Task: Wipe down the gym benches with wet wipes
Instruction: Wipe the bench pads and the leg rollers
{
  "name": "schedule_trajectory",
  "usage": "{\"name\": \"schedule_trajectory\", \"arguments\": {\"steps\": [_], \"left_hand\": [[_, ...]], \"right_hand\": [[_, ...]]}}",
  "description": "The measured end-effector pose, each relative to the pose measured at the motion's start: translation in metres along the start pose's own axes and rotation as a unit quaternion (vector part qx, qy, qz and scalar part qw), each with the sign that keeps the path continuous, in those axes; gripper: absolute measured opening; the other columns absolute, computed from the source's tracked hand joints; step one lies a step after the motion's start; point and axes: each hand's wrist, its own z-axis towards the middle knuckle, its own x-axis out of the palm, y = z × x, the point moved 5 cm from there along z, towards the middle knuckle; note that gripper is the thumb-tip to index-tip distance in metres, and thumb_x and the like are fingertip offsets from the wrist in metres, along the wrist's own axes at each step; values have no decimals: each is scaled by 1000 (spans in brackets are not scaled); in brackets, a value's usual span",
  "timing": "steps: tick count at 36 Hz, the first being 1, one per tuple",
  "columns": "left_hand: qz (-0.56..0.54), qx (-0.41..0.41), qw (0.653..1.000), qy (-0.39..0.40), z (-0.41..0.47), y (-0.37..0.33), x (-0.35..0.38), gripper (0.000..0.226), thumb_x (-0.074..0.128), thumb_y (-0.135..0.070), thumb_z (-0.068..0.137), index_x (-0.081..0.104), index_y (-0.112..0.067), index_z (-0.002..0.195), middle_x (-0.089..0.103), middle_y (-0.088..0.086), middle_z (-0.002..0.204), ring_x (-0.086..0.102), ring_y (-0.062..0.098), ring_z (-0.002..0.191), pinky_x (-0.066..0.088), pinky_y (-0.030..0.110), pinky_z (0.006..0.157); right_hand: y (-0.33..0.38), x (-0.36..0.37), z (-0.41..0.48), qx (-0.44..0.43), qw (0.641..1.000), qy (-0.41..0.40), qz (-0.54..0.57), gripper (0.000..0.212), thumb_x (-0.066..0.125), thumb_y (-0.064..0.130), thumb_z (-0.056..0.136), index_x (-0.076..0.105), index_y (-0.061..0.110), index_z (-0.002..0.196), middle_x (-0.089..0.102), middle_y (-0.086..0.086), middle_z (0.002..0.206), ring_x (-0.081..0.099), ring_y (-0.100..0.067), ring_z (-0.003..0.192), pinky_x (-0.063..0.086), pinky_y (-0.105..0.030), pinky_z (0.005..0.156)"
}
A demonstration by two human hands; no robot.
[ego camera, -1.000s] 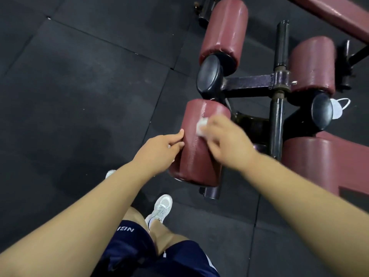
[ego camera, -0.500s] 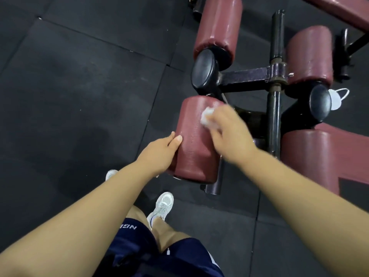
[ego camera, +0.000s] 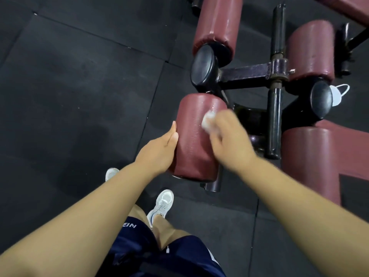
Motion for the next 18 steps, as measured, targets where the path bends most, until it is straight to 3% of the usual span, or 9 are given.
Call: {"name": "schedule_trajectory", "arguments": {"steps": [2, 4, 6, 8, 10, 14, 16, 18], "left_hand": [[-2, -9, 1000, 6, 5, 0, -3, 47, 16, -49, 98, 26, -43, 143, 56, -3, 131, 51, 23, 117, 39, 37, 98], [40, 2, 999, -12, 7, -6, -12, 52, 17, -48, 98, 45, -25, 135, 62, 3, 116, 55, 24, 104, 41, 37, 88], [79, 34, 995, -52, 7, -16, -20, 48, 23, -45, 99, 50, -23, 131, 59, 2, 123, 54, 24, 109, 40, 36, 88], [91, 66, 991, -77, 0, -28, -25, 45, 29, -44, 99, 41, -30, 140, 47, -3, 141, 45, 22, 126, 38, 36, 99], [99, 75, 990, -71, -8, -39, -20, 46, 29, -43, 99, 34, -31, 143, 39, -4, 147, 39, 23, 132, 36, 38, 104], [165, 50, 984, -51, -9, -45, 0, 49, 21, -40, 101, 20, -26, 148, 29, 0, 153, 43, 34, 125, 37, 42, 95], [150, 33, 987, -52, -4, -38, 0, 49, 20, -41, 101, 20, -26, 148, 36, 3, 149, 45, 35, 122, 38, 41, 93], [101, 9, 994, -37, 4, -22, -2, 49, 19, -42, 100, 23, -29, 148, 45, 5, 143, 45, 33, 124, 37, 39, 97]], "right_hand": [[26, 6, -38, -77, 994, 65, 44, 23, 49, -5, 82, 60, 0, 101, 50, -7, 102, 48, -22, 93, 35, -15, 93], [36, 10, -61, -130, 981, 127, 64, 22, 47, 1, 84, 55, 4, 104, 48, -6, 101, 50, -23, 88, 42, -19, 86], [27, 9, -55, -140, 979, 141, 47, 19, 46, 4, 85, 56, 3, 101, 52, -10, 97, 51, -25, 84, 45, -26, 78], [8, 4, -27, -95, 991, 96, 24, 18, 48, -2, 83, 61, 1, 94, 54, -10, 91, 49, -25, 86, 42, -26, 80], [-16, -3, 8, 0, 1000, 15, -1, 14, 53, -10, 79, 59, 1, 84, 47, -4, 83, 44, -22, 83, 32, -20, 76], [-49, -5, 41, 220, 972, -69, 39, 5, 49, -1, 87, 53, -3, 85, 49, -9, 89, 46, -21, 82, 30, -12, 68], [-36, -6, 31, 189, 977, -87, 44, 6, 49, -3, 86, 52, -3, 81, 46, -5, 85, 48, -25, 80, 32, -19, 69], [-12, -2, 5, 94, 993, -51, 46, 10, 50, -6, 85, 56, 1, 81, 47, -3, 84, 48, -26, 80, 36, -24, 75]]}}
